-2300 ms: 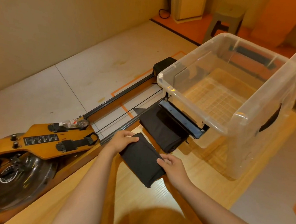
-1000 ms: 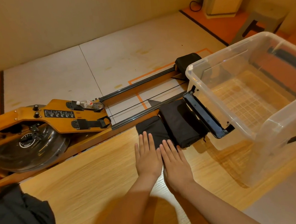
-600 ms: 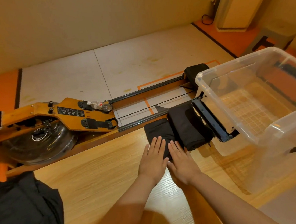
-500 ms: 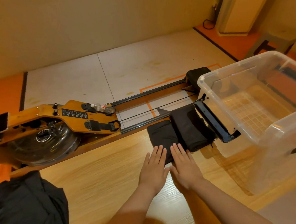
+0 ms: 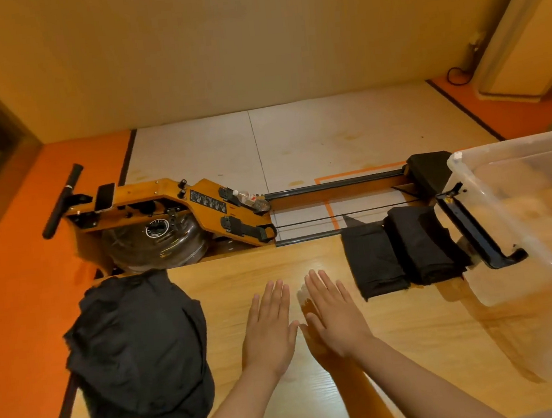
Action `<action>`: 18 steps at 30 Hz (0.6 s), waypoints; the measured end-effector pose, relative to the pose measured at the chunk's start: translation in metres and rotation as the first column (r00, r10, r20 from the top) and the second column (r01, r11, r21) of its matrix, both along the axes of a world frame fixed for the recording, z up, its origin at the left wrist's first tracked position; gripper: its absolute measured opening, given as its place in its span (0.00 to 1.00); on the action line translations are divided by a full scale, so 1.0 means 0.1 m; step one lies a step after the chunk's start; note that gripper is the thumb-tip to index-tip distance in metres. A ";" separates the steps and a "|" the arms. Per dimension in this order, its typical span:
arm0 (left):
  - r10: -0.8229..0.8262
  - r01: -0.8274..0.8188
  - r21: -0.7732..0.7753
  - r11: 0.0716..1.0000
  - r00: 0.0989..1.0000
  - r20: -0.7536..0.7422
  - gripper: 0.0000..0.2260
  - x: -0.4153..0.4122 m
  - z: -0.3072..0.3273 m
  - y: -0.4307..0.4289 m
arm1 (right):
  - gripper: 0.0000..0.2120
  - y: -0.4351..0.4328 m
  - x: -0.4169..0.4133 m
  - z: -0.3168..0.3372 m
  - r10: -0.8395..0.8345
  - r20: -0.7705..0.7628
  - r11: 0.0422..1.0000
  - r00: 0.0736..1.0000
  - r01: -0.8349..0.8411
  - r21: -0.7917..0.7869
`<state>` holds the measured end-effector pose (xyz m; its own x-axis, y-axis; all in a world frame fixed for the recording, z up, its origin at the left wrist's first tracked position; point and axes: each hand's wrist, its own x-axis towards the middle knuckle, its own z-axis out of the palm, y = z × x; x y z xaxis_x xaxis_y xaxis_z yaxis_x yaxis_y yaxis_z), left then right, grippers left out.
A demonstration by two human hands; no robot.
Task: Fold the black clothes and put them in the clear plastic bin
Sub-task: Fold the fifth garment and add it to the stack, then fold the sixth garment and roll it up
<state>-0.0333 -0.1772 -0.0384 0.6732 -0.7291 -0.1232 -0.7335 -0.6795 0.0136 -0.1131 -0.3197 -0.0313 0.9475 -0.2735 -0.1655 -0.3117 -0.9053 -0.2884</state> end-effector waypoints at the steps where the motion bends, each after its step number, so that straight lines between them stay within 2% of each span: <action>1: 0.041 -0.041 -0.022 0.999 0.999 0.002 0.30 0.05 0.02 0.12 | 0.35 0.10 0.09 0.03 0.032 0.006 0.999 0.999 -0.032 0.006; 4: 0.136 -0.135 -0.054 0.989 0.991 0.003 0.29 0.20 0.06 0.53 | 0.39 0.43 0.35 0.08 0.127 0.014 0.992 0.992 -0.127 0.013; 6: 0.212 -0.211 -0.067 0.975 0.977 -0.002 0.30 0.26 0.10 0.81 | 0.37 0.68 0.50 0.11 0.188 0.022 0.982 0.982 -0.188 0.006; 8: 0.323 -0.323 -0.081 0.943 0.946 -0.011 0.30 0.29 0.13 1.07 | 0.31 0.92 0.65 0.15 0.226 0.014 0.974 0.974 -0.227 0.012; 12: 0.498 -0.500 -0.102 0.860 0.866 -0.042 0.33 0.42 0.08 1.58 | 0.34 1.39 0.95 0.19 0.273 0.017 0.960 0.962 -0.273 0.064; 15: 0.529 -0.536 -0.070 0.841 0.843 -0.096 0.36 0.44 -0.09 1.86 | 0.36 1.68 1.08 0.16 0.312 -0.009 0.944 0.950 -0.309 0.118; 18: 0.499 -0.509 -0.034 0.860 0.853 -0.156 0.39 0.37 -0.28 2.07 | 0.38 1.88 1.09 0.03 0.371 -0.064 0.926 0.927 -0.363 0.107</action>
<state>0.0040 0.0297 -0.0663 0.9307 -0.3047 -0.2024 -0.2778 -0.9487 0.1507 -0.0045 -0.1320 -0.0281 0.9608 0.1107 -0.2541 0.0112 -0.9316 -0.3634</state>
